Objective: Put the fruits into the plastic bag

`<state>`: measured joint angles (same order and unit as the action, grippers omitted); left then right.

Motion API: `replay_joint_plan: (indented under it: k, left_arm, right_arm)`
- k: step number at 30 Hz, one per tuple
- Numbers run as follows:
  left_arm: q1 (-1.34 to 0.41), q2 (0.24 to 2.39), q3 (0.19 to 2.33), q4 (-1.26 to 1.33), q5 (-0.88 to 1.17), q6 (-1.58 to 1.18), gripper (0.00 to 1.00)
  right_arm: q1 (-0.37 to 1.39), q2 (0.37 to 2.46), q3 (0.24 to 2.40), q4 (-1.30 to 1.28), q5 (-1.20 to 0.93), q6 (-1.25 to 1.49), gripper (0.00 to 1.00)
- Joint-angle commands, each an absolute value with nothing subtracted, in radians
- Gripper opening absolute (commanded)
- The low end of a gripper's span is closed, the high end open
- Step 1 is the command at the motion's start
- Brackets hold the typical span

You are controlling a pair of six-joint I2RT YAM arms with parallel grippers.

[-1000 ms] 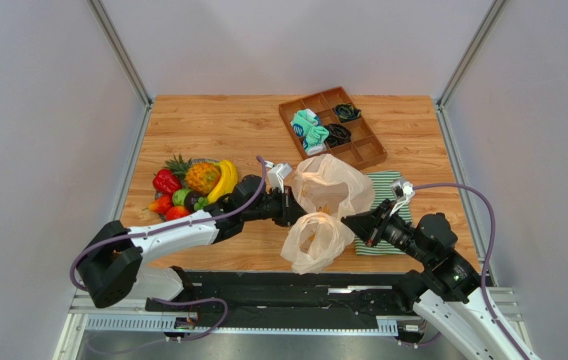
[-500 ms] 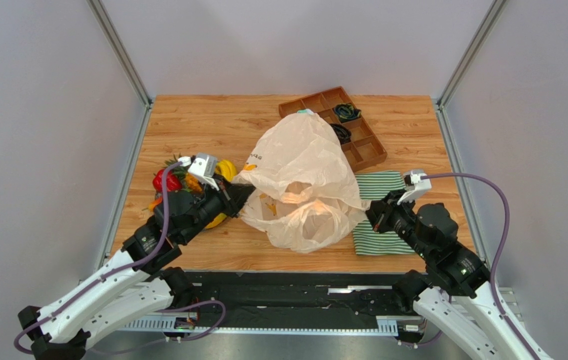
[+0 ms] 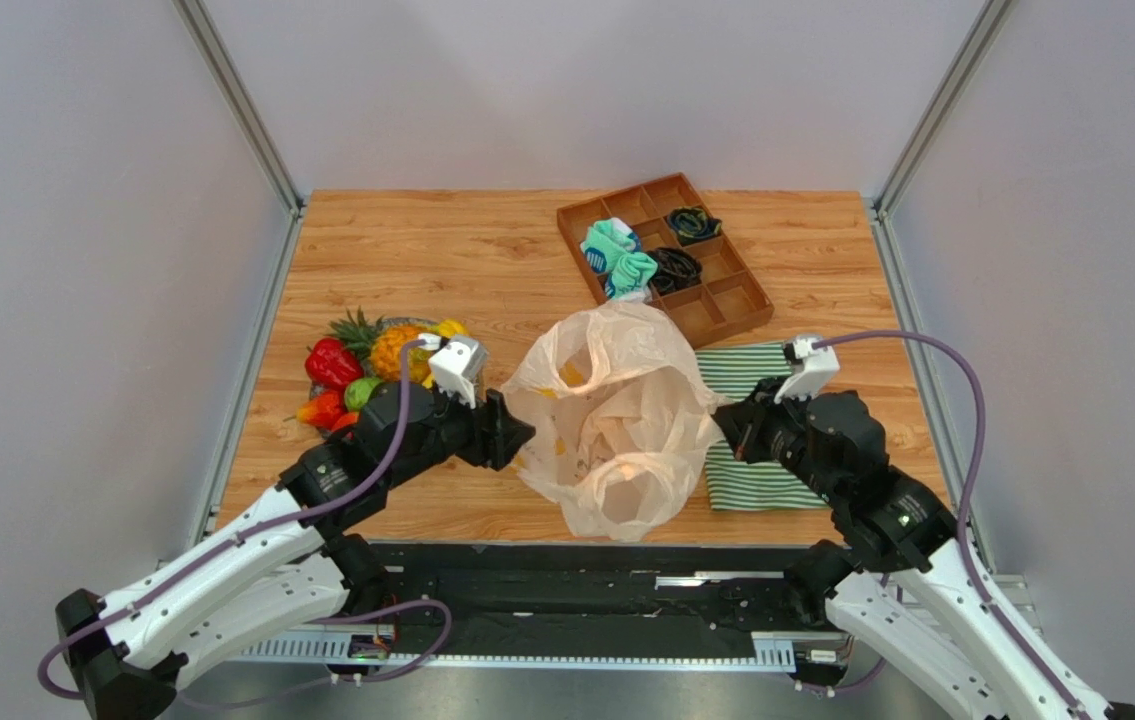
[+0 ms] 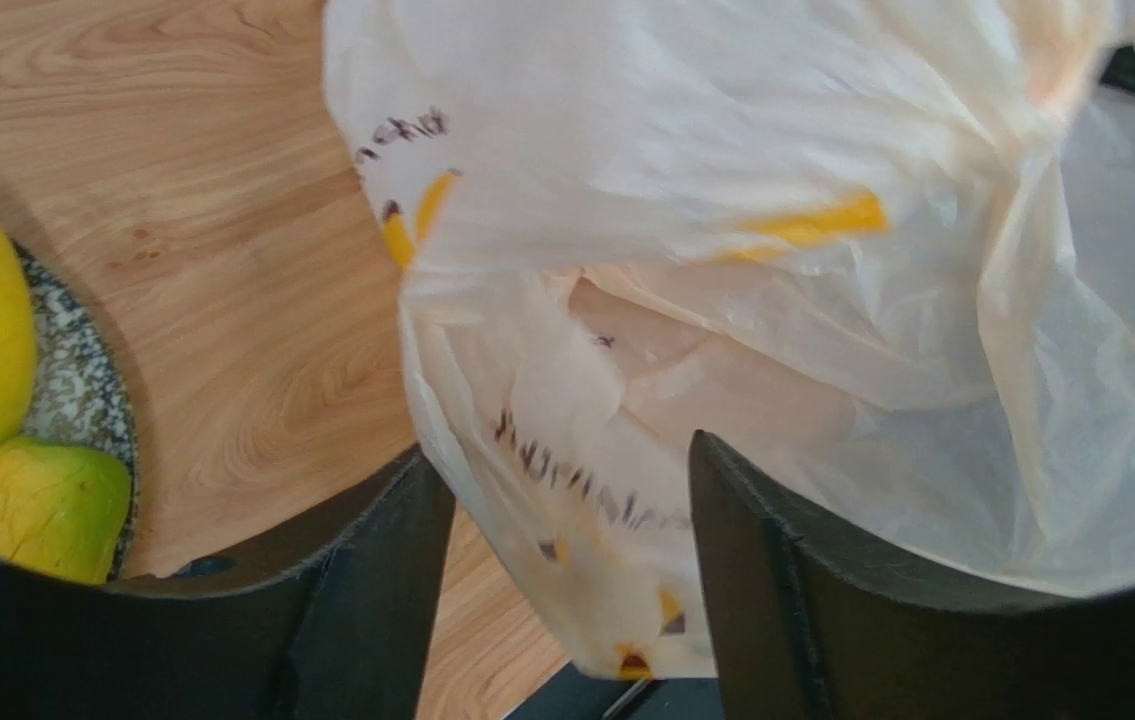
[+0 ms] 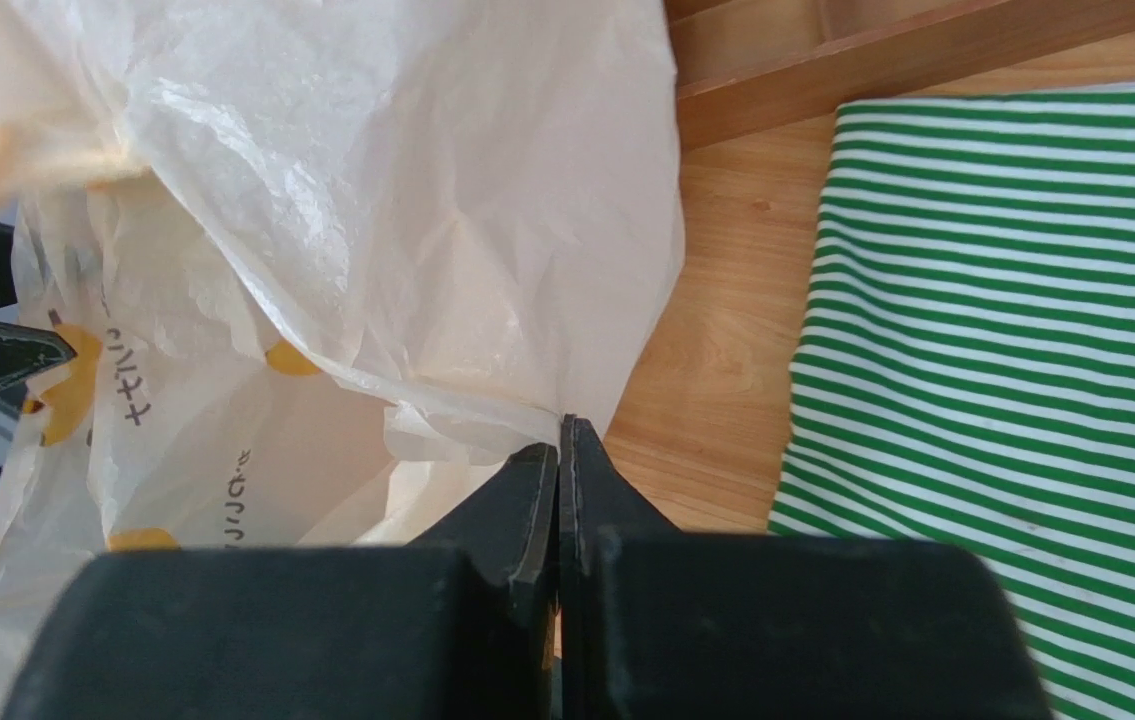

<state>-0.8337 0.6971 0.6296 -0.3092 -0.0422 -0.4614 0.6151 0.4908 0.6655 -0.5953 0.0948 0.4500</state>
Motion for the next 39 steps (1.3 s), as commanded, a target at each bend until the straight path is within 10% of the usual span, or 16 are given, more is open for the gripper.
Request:
replay_joint_plan:
  k: [1,18,35,39]
  left_arm:
    - [-0.844,0.747,0.715,-0.232,0.086,-0.368,0.77]
    - [-0.865,0.830,0.989,-0.394,-0.281,-0.161,0.93]
    - [-0.503,0.604,0.896,-0.356,0.218,-0.318,0.99]
    - [-0.132,0.624,0.806,-0.340,0.414,-0.443,0.99]
  right_arm:
    - [0.620,0.567,0.649,-0.466,-0.035,0.469,0.00]
    - [0.618,0.701,0.772,-0.474,-0.104,0.380,0.00]
    - [0.620,0.716,0.799,-0.486,-0.032,0.405,0.00]
    - [0.620,0.710,0.808,-0.494,-0.032,0.407,0.00]
